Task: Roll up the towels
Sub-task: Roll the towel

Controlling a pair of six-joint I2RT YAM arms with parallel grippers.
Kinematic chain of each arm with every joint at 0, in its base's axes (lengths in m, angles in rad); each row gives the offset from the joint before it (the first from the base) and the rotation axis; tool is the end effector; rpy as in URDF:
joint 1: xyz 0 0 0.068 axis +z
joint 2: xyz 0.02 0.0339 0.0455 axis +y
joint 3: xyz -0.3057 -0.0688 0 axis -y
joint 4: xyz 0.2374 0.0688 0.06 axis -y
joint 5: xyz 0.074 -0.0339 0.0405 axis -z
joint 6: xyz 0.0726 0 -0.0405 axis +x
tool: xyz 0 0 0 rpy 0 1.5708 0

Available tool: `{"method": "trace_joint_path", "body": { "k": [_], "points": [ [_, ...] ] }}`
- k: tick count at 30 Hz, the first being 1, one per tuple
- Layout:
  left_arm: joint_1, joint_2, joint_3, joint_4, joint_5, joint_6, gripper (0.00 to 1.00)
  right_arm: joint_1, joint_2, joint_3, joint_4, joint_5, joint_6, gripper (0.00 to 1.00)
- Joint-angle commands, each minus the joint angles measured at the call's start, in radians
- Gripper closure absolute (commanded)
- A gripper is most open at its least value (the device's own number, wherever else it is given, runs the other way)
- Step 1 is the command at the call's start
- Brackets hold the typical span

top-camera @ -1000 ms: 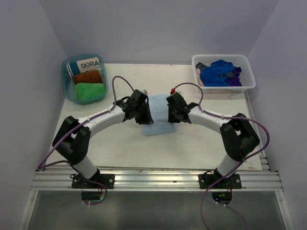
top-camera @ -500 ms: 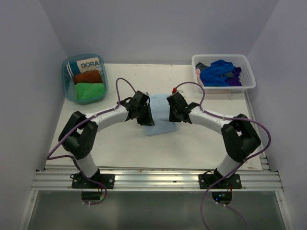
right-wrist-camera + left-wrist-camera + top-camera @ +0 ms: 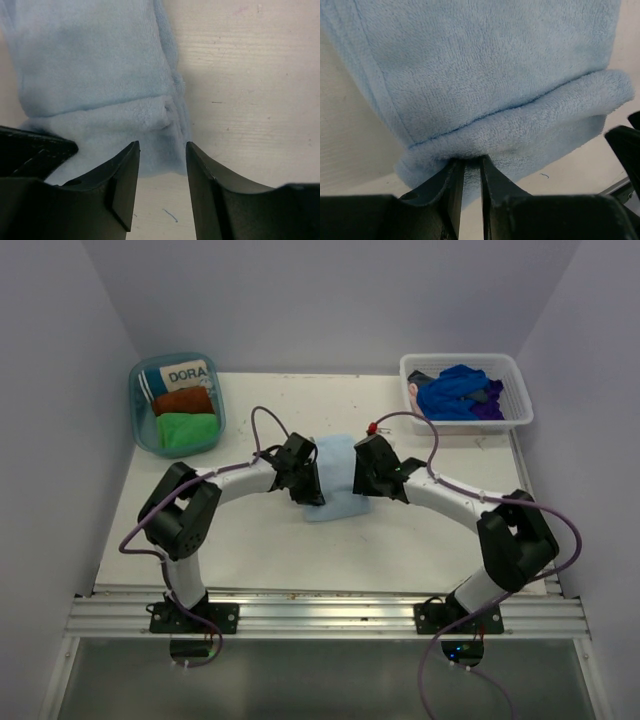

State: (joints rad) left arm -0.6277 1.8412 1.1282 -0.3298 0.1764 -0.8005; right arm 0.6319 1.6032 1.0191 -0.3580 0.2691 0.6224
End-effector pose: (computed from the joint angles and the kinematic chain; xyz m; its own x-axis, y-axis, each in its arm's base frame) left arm 0.3112 -0.2416 0.1725 -0.9532 -0.1814 -0.2420 -0.0494 0.8828 -0.4671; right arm 0.2904 0.1886 0.2217 -0.7887 0.1192 -0.6032 0.0203 0.9856 0.1681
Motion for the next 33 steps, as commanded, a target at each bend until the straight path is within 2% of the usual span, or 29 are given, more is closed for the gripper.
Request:
{"method": "trace_joint_path", "body": {
  "k": [1,3,5,7,9,18,28,33],
  "points": [
    [0.006,-0.014,0.015,0.031,-0.006,0.018,0.78,0.017,-0.118,-0.014,0.036,-0.005,-0.023,0.54],
    [0.006,-0.016,0.024,0.018,-0.008,0.020,0.78,0.029,-0.112,-0.013,0.042,-0.008,-0.033,0.57],
    [0.006,-0.016,0.031,0.018,-0.008,0.020,0.78,0.040,-0.089,-0.007,0.057,-0.022,-0.035,0.70],
    [0.006,-0.016,0.041,0.017,-0.005,0.018,0.78,0.054,-0.042,0.015,0.068,-0.045,-0.041,0.78],
    [0.006,-0.013,0.045,0.011,-0.006,0.023,0.78,0.054,-0.008,0.036,0.073,-0.048,-0.043,0.81],
    [0.008,-0.026,0.053,-0.018,-0.017,0.043,0.78,-0.004,0.182,0.170,0.022,-0.001,-0.084,0.85],
    [0.056,-0.039,0.039,-0.021,-0.035,0.064,0.77,-0.005,0.130,-0.019,0.096,-0.051,-0.017,0.89],
    [0.062,-0.025,0.047,-0.020,-0.032,0.069,0.78,0.043,0.060,-0.132,0.111,-0.102,0.039,0.90]
  ]
}}
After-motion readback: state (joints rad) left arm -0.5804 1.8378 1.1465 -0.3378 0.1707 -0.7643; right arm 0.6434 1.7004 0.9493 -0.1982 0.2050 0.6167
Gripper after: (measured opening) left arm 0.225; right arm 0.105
